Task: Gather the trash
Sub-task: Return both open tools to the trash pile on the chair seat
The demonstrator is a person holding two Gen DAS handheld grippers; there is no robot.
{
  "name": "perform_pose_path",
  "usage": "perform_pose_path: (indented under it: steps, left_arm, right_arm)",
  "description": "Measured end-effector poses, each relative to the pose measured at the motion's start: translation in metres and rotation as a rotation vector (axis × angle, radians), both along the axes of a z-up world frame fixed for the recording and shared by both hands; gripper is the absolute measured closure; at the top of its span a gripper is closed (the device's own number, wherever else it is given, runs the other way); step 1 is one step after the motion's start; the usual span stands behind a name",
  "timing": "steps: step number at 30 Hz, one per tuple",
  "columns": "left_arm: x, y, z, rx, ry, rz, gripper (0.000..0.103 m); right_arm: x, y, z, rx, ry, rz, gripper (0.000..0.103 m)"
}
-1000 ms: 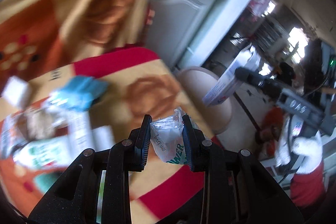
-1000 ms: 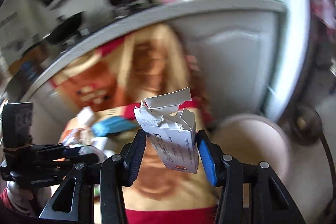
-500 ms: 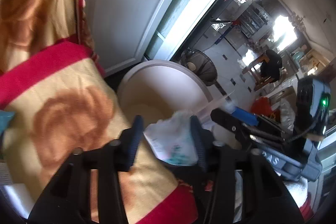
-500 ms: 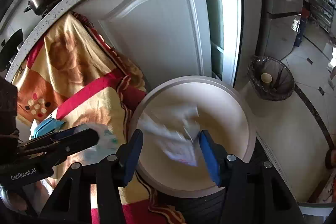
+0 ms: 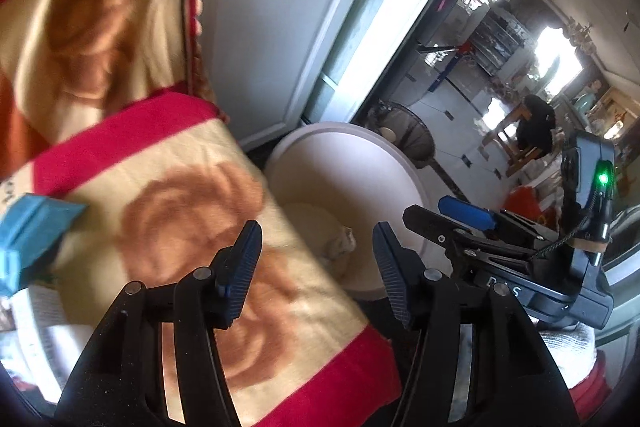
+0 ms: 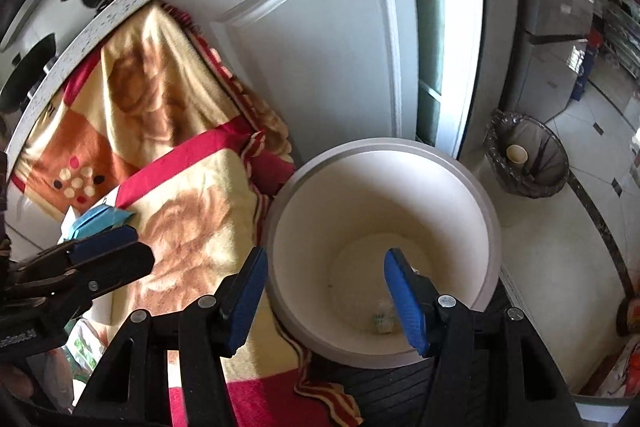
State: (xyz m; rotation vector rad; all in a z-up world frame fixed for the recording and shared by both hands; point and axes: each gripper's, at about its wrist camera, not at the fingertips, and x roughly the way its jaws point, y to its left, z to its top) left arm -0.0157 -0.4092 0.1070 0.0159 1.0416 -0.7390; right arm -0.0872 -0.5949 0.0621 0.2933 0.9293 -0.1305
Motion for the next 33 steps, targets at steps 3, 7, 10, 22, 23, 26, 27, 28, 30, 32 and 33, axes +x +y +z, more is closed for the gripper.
perform_pose_path:
  steps: [3, 7, 10, 22, 23, 26, 27, 28, 30, 32, 33]
  left_arm:
    - [-0.006, 0.014, 0.008, 0.014, -0.031, 0.019, 0.047]
    - [-0.012, 0.033, 0.013, 0.026, -0.06, 0.05, 0.047]
    - [-0.017, 0.046, 0.016, 0.036, -0.077, 0.071, 0.047]
    - [-0.035, 0.098, 0.027, 0.088, -0.162, 0.169, 0.047]
    - [-0.037, 0.102, 0.027, 0.094, -0.169, 0.178, 0.047]
    - [-0.041, 0.114, 0.027, 0.109, -0.183, 0.206, 0.047]
    - [-0.042, 0.118, 0.027, 0.111, -0.185, 0.216, 0.047]
    - [-0.043, 0.122, 0.026, 0.113, -0.186, 0.226, 0.047]
    - [-0.045, 0.131, 0.025, 0.118, -0.185, 0.246, 0.047]
    - [-0.048, 0.139, 0.024, 0.12, -0.182, 0.264, 0.047]
    - [-0.049, 0.144, 0.024, 0.122, -0.181, 0.274, 0.047]
  right_arm:
    - [0.0, 0.014, 0.005, -0.01, -0.009, 0.029, 0.045]
    - [-0.002, 0.034, 0.014, -0.034, -0.024, 0.062, 0.044]
    - [-0.003, 0.047, 0.02, -0.062, -0.036, 0.078, 0.038]
    - [-0.009, 0.096, 0.031, -0.098, -0.051, 0.156, 0.037]
    - [-0.01, 0.099, 0.031, -0.098, -0.052, 0.159, 0.037]
    - [-0.011, 0.109, 0.034, -0.095, -0.056, 0.172, 0.036]
    - [-0.011, 0.112, 0.034, -0.096, -0.056, 0.175, 0.036]
    - [-0.011, 0.117, 0.035, -0.098, -0.056, 0.182, 0.036]
    - [-0.011, 0.124, 0.036, -0.099, -0.056, 0.196, 0.035]
    - [-0.012, 0.133, 0.037, -0.099, -0.058, 0.212, 0.034]
    - [-0.013, 0.136, 0.037, -0.099, -0.059, 0.218, 0.034]
